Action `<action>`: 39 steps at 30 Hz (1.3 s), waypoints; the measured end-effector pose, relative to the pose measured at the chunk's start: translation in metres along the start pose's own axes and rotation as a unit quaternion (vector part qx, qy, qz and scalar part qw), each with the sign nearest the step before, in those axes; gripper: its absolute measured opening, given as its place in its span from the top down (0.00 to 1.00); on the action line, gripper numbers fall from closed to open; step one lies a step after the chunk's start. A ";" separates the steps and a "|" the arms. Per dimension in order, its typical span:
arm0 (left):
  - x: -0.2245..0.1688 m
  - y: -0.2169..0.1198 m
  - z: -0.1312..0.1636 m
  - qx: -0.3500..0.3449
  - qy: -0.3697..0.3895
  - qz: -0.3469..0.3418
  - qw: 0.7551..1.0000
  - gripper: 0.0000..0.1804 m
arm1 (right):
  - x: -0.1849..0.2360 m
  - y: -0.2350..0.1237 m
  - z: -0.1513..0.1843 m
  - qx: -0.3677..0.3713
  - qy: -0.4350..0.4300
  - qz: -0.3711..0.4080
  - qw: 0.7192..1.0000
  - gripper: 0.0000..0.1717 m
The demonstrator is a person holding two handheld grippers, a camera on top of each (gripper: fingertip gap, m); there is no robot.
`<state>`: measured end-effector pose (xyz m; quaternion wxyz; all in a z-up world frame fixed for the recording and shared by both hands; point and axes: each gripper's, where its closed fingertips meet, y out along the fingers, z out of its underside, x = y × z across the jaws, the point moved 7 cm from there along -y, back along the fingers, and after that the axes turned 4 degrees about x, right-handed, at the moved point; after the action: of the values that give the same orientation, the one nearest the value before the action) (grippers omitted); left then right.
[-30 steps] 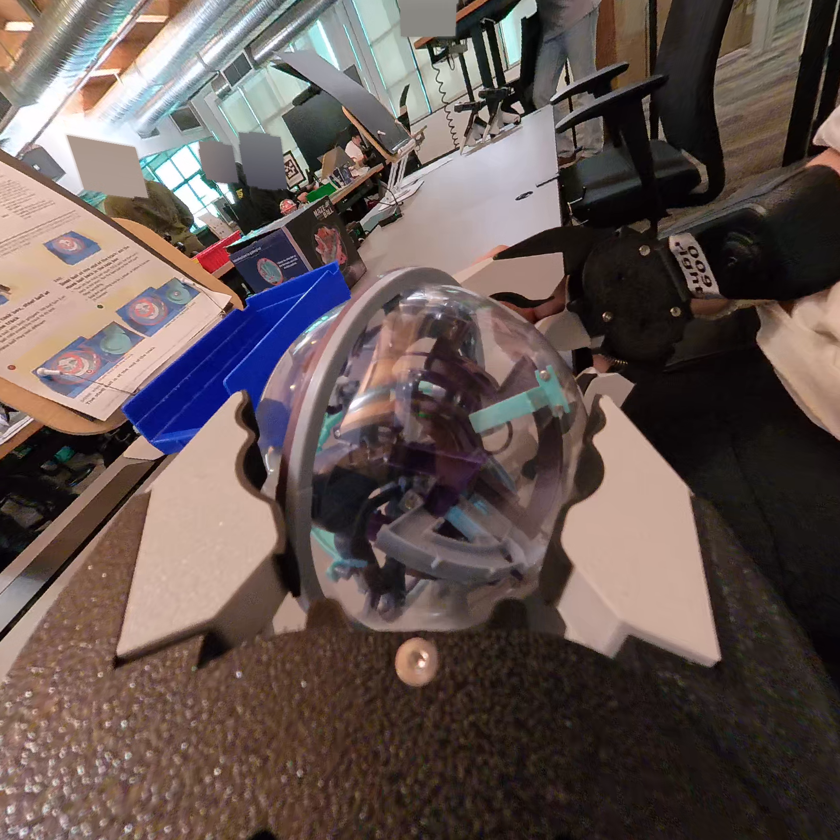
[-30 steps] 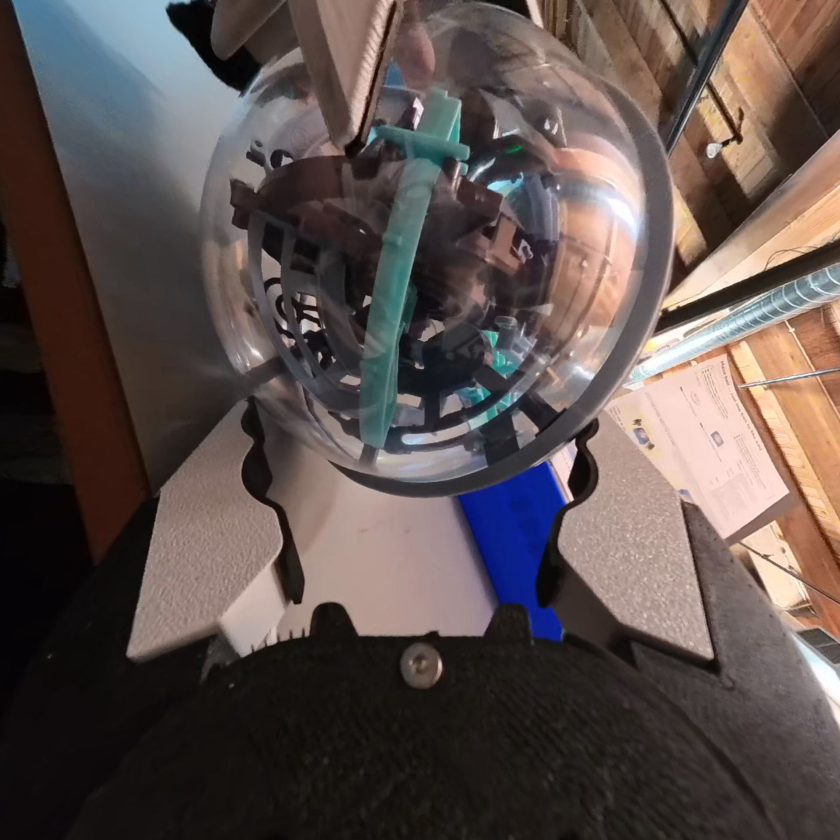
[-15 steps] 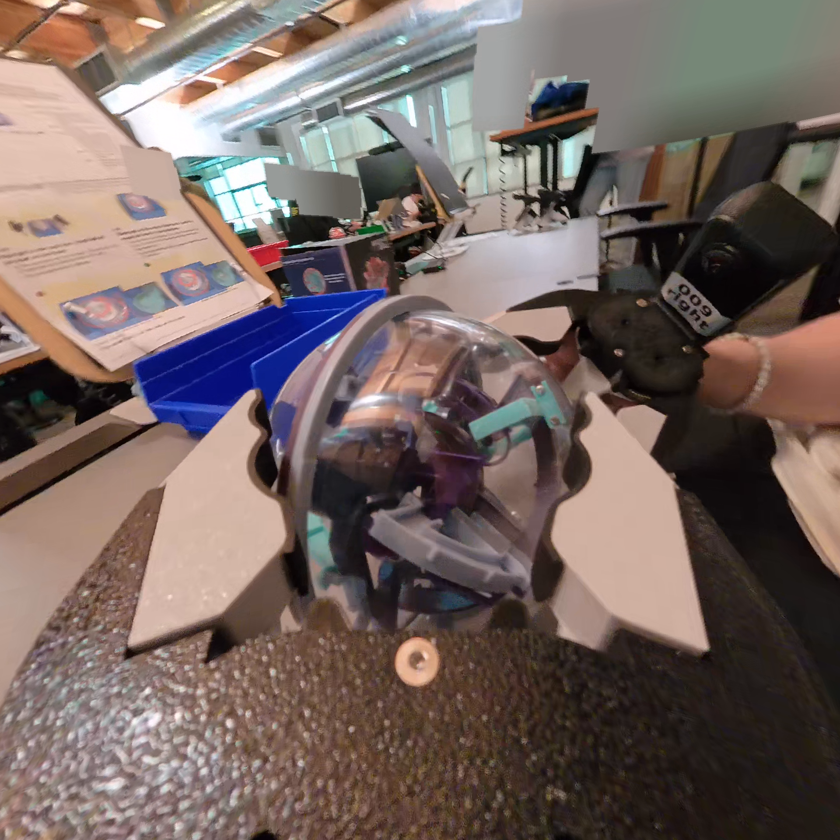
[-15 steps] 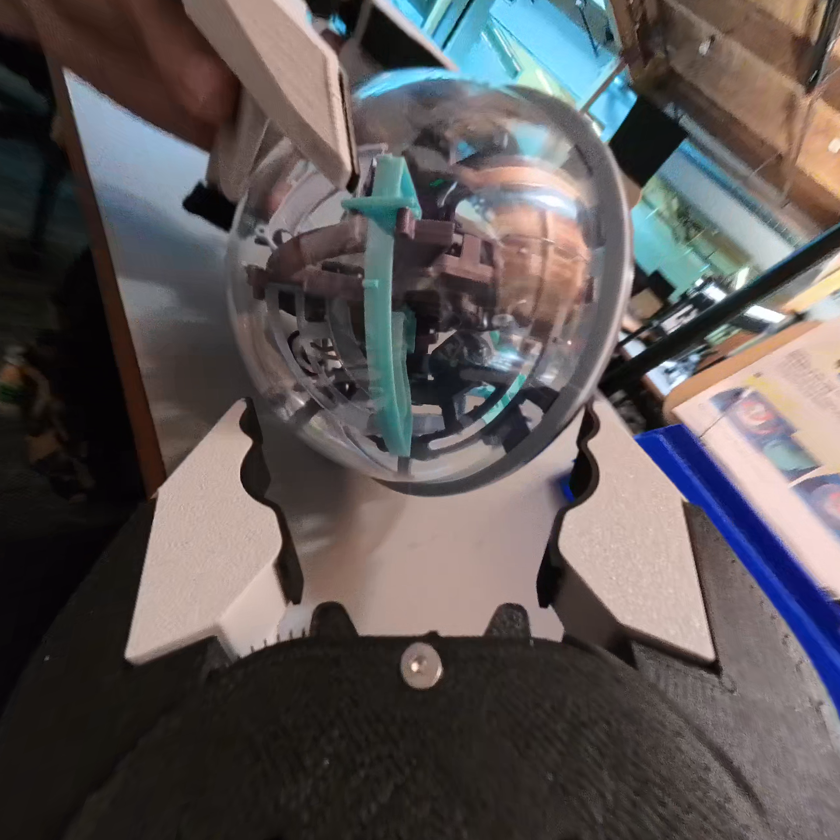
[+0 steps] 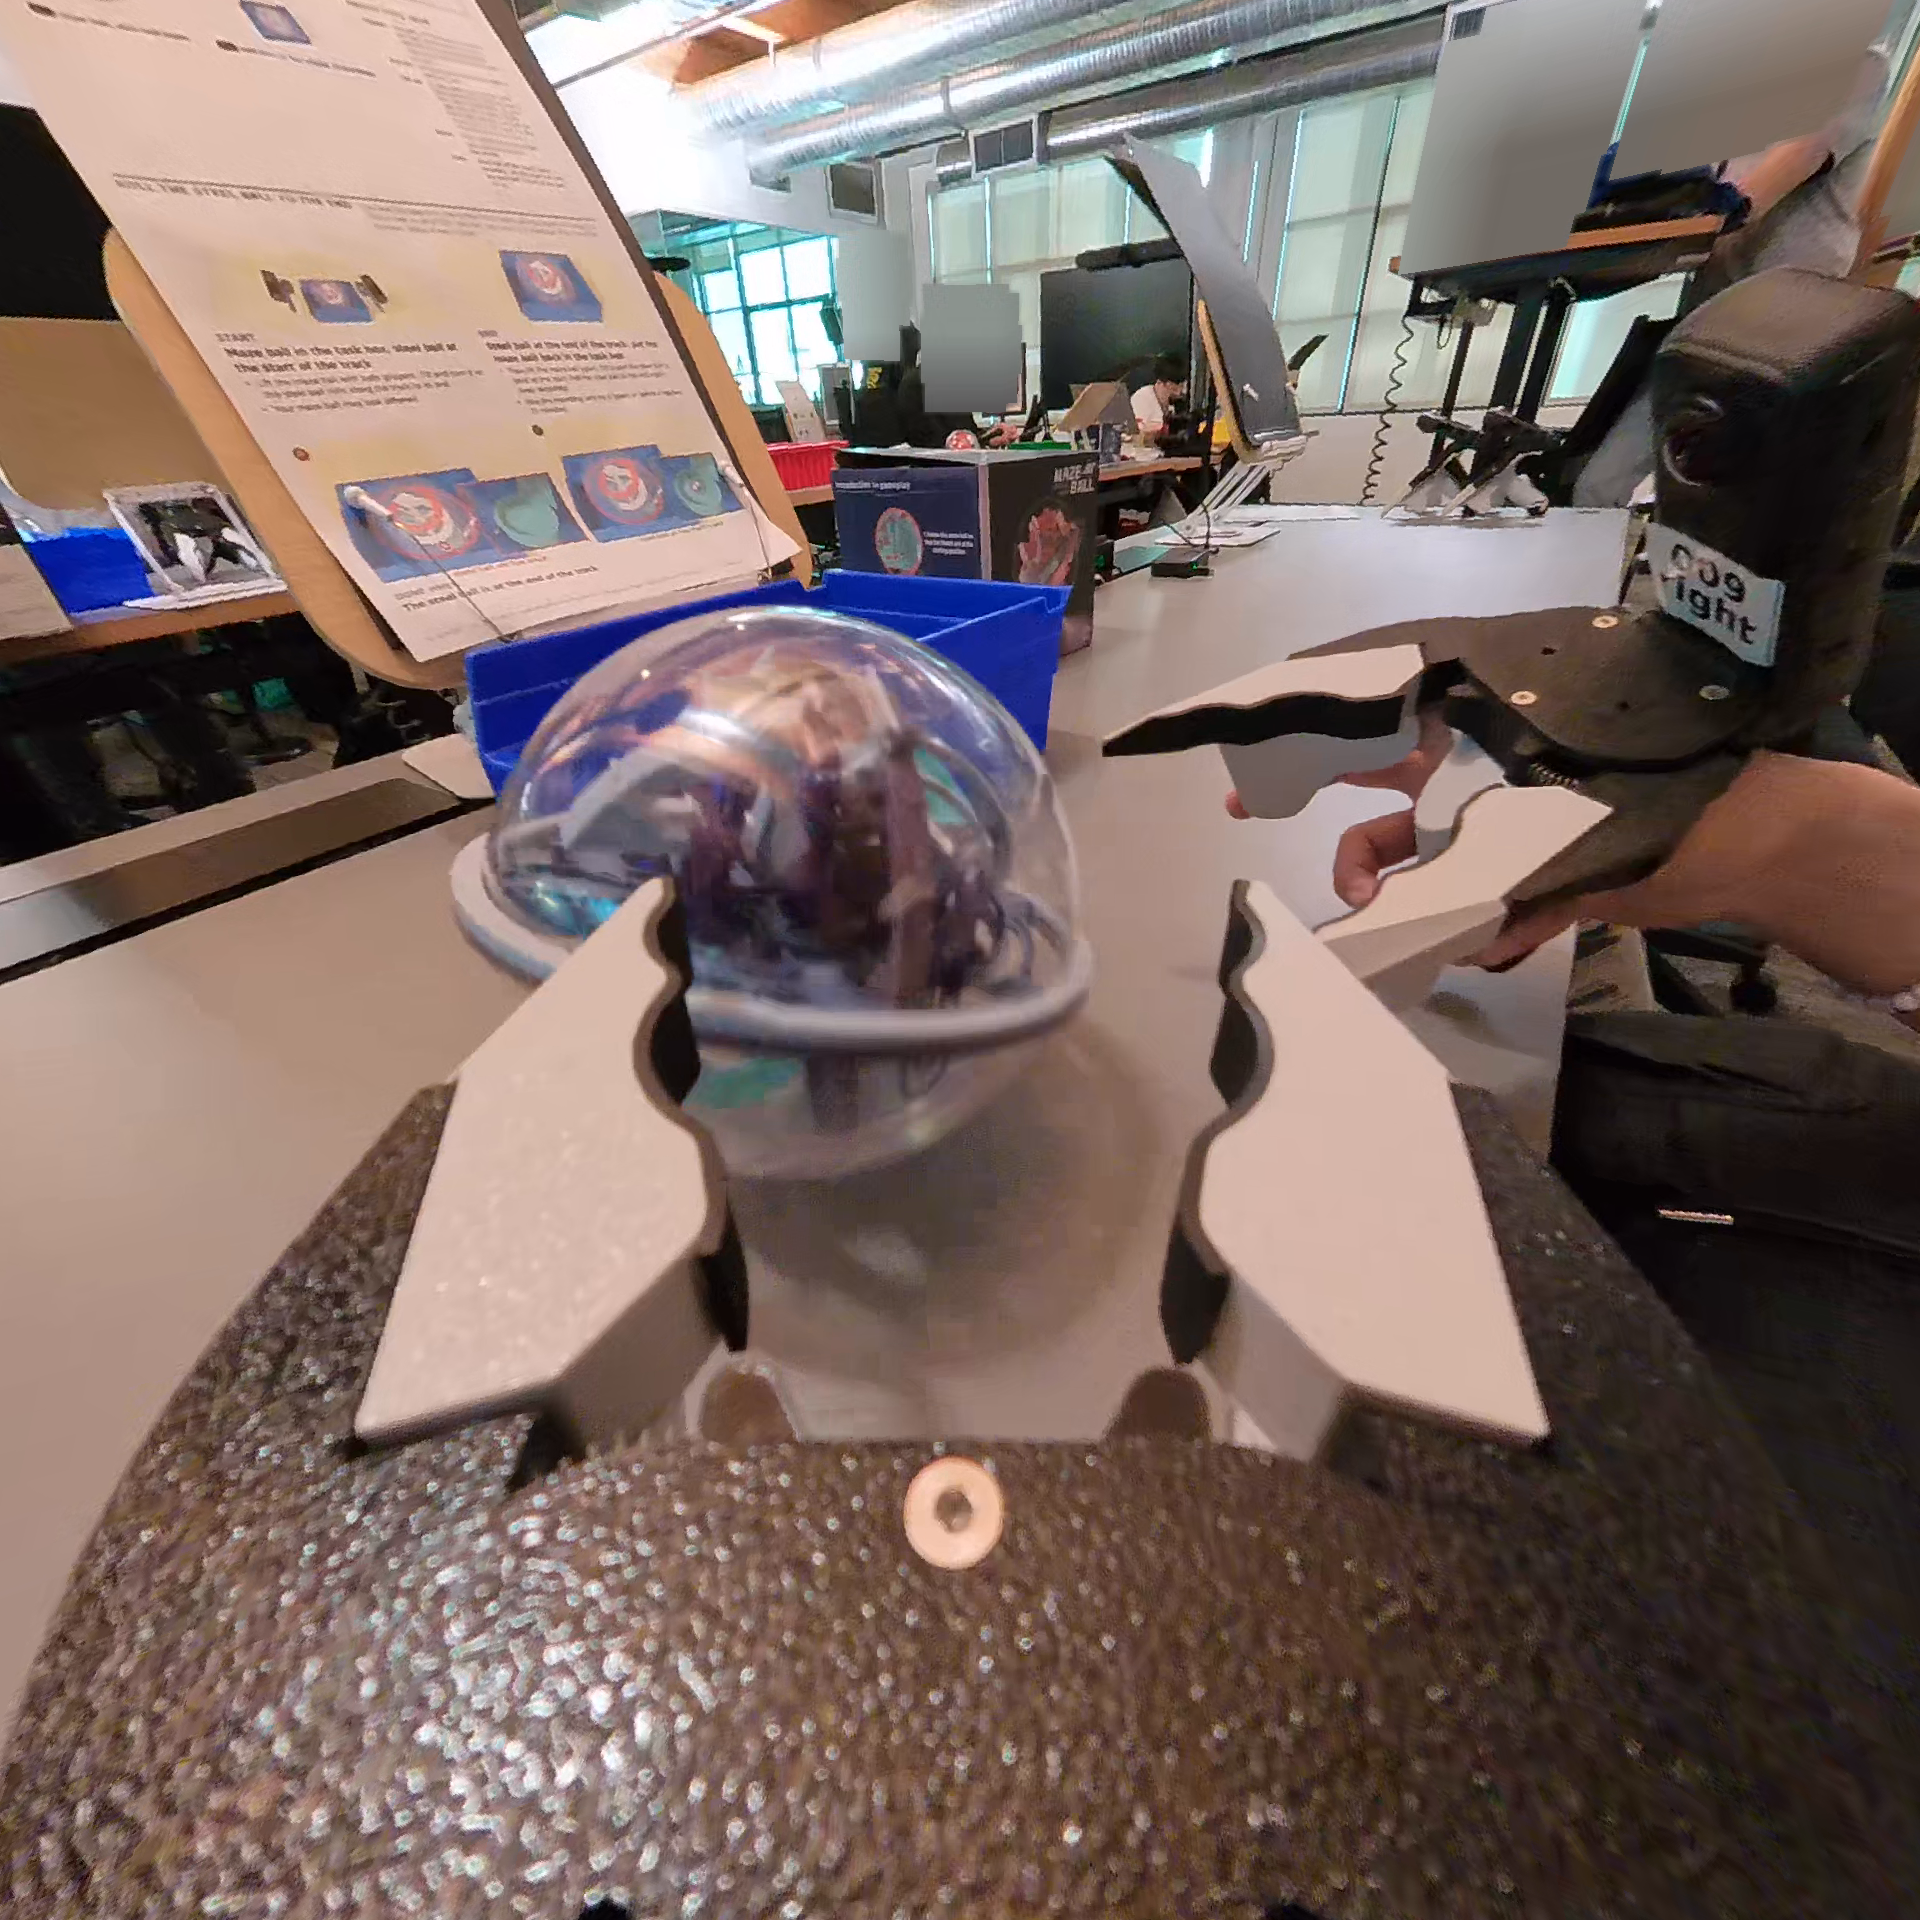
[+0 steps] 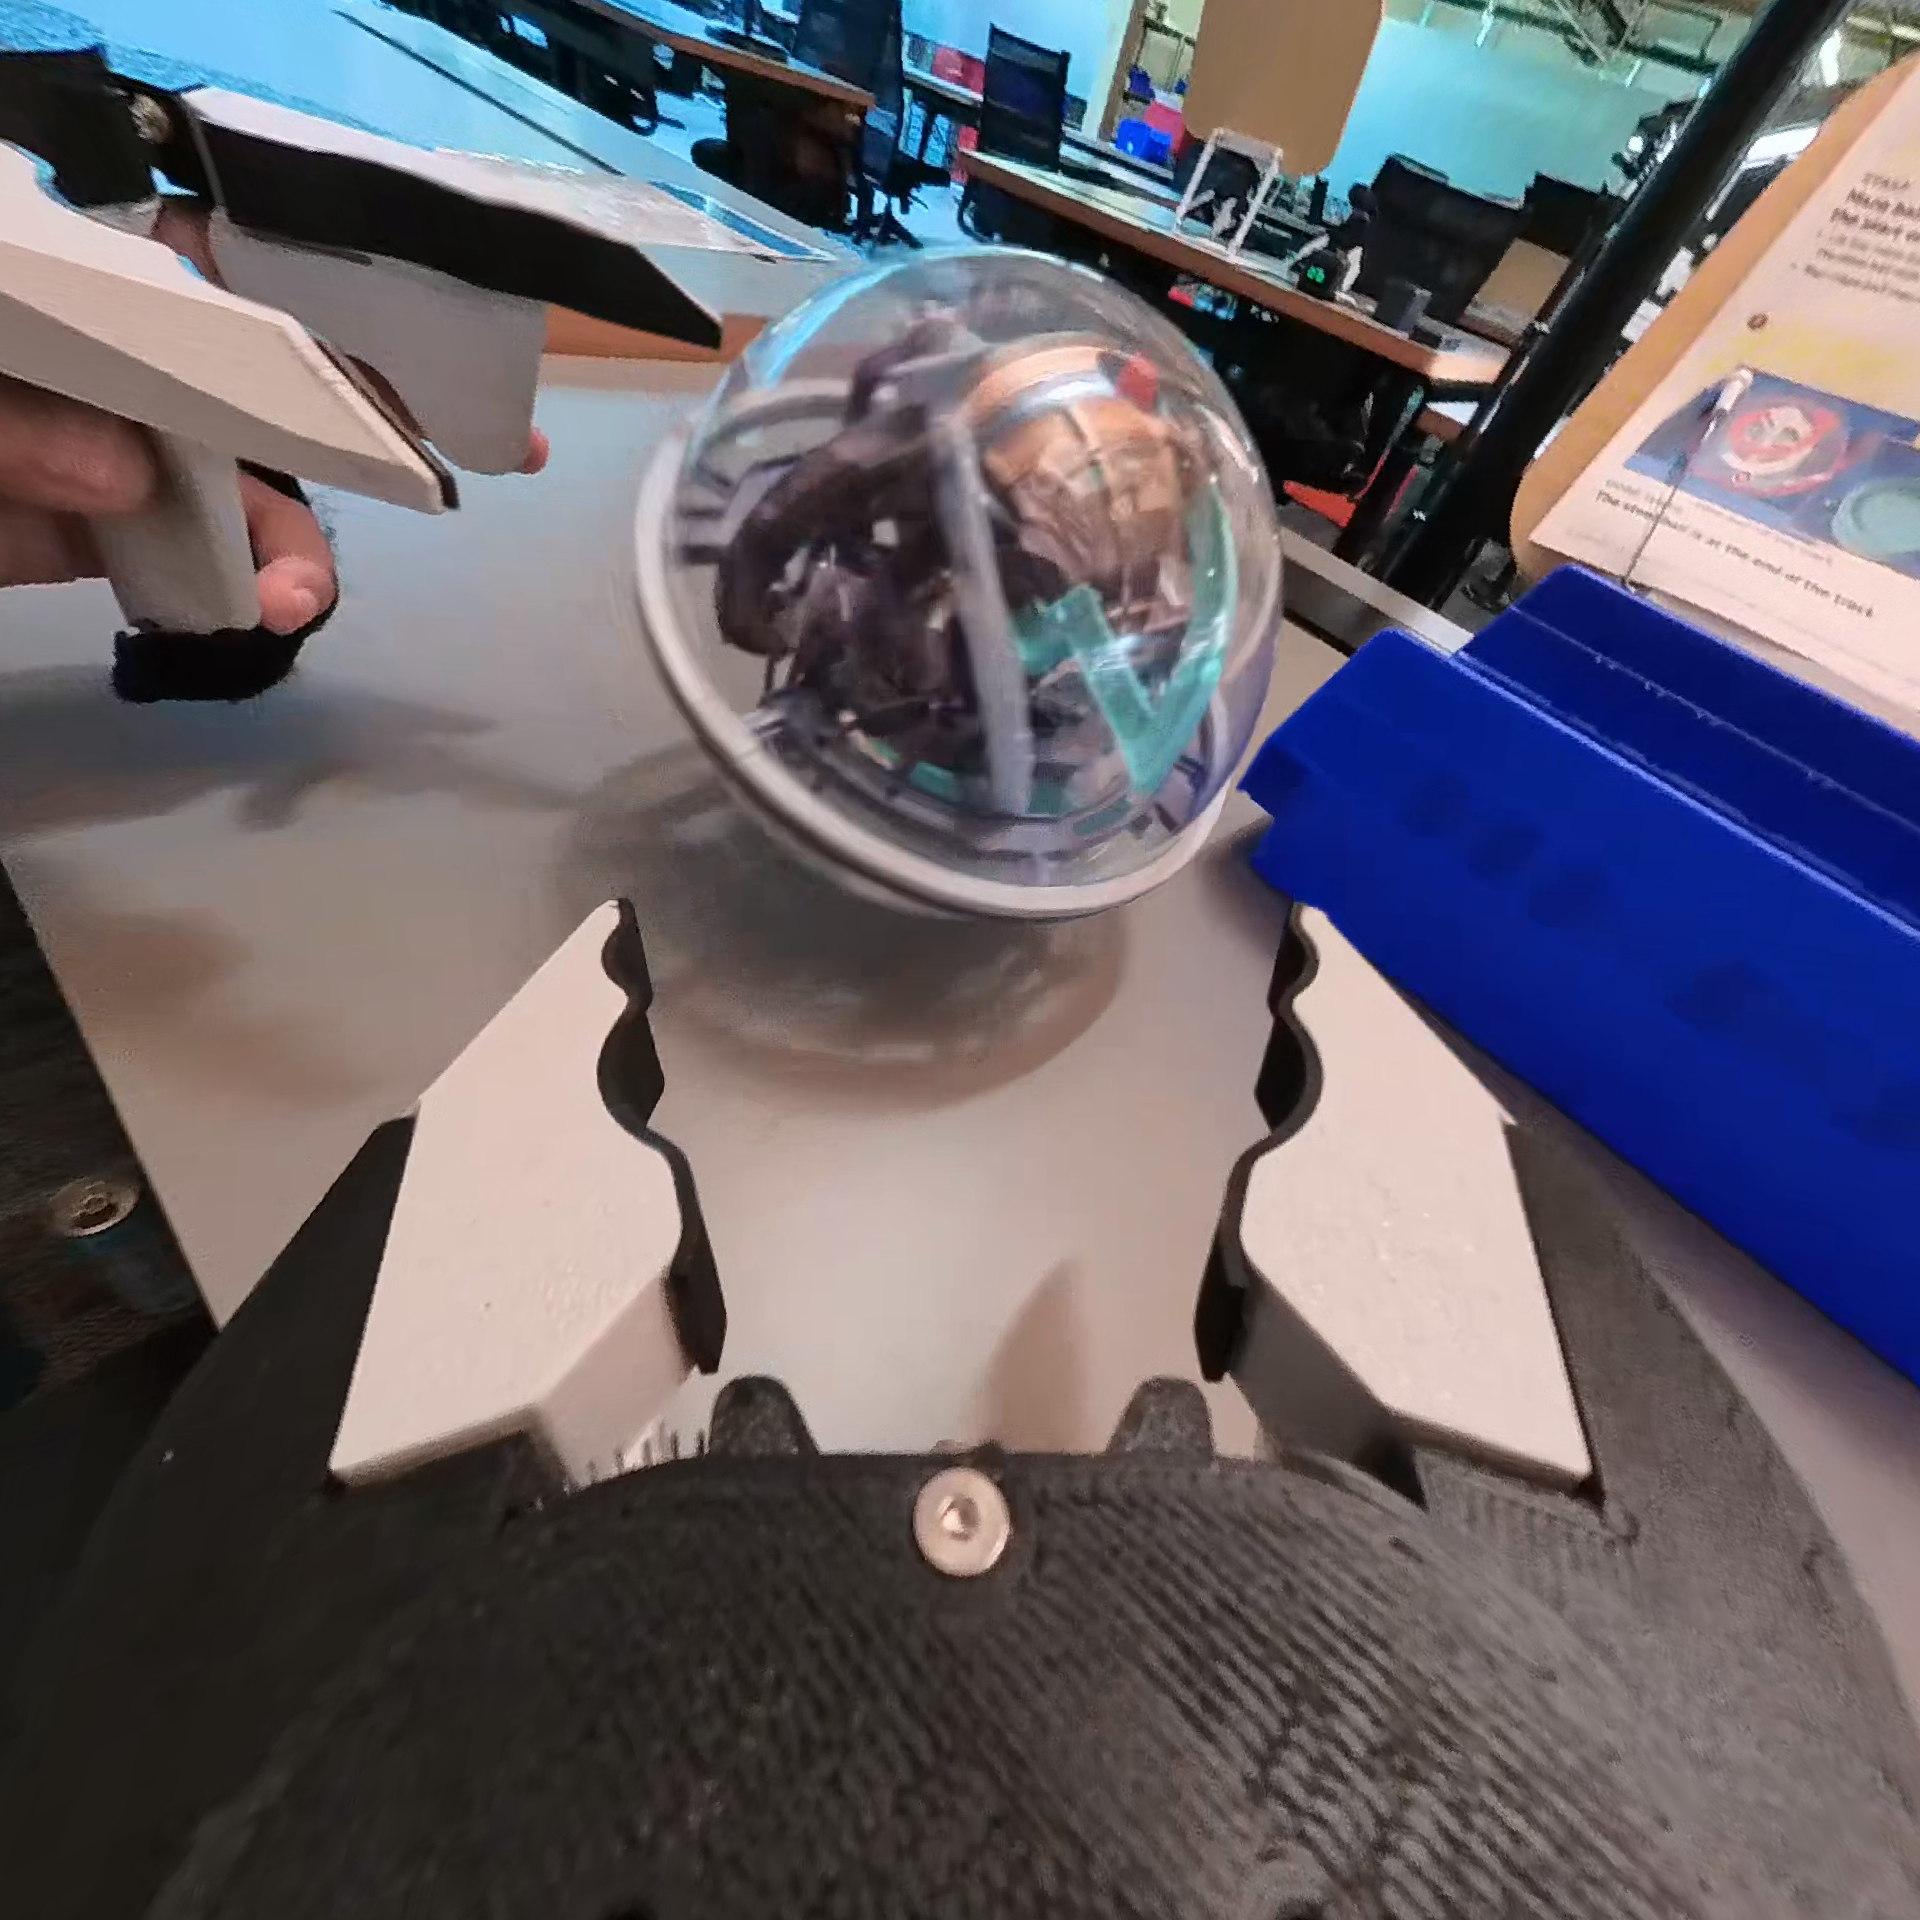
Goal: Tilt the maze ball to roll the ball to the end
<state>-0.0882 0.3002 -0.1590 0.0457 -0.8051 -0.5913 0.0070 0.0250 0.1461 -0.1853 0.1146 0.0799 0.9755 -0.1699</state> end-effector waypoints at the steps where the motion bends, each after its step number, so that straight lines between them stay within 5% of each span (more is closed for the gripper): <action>1: 0.000 0.001 0.001 0.005 0.000 -0.005 1.000 0.46 | -0.001 0.000 0.000 0.001 0.004 0.002 1.000 0.32; 11: -0.012 0.012 -0.001 0.019 0.017 0.007 1.000 0.45 | -0.014 -0.006 0.004 0.006 0.037 0.040 0.998 0.37; 17: -0.019 0.020 -0.003 0.034 0.004 0.015 0.999 0.46 | -0.036 -0.004 0.011 0.031 0.078 0.131 0.988 0.38; 25: -0.086 0.063 -0.028 -0.003 -0.015 0.143 0.990 0.45 | -0.059 0.013 0.012 0.071 0.049 0.231 0.969 0.35; 30: -0.114 0.083 -0.041 -0.049 -0.082 0.124 0.988 0.34 | -0.060 0.018 0.009 0.088 0.017 0.259 0.962 0.34; 36: -0.141 0.098 -0.029 0.033 -0.118 0.193 0.974 0.58 | -0.065 0.016 0.009 0.100 -0.015 0.294 0.950 0.35; 39: -0.141 0.104 -0.022 0.051 -0.115 0.166 0.978 0.57 | -0.068 0.012 0.011 0.110 -0.036 0.313 0.943 0.35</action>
<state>-0.0304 0.1342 -0.1519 0.0160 -0.8825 -0.4495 0.1374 0.0953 0.1457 -0.1821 0.1873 0.3869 0.8718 -0.2348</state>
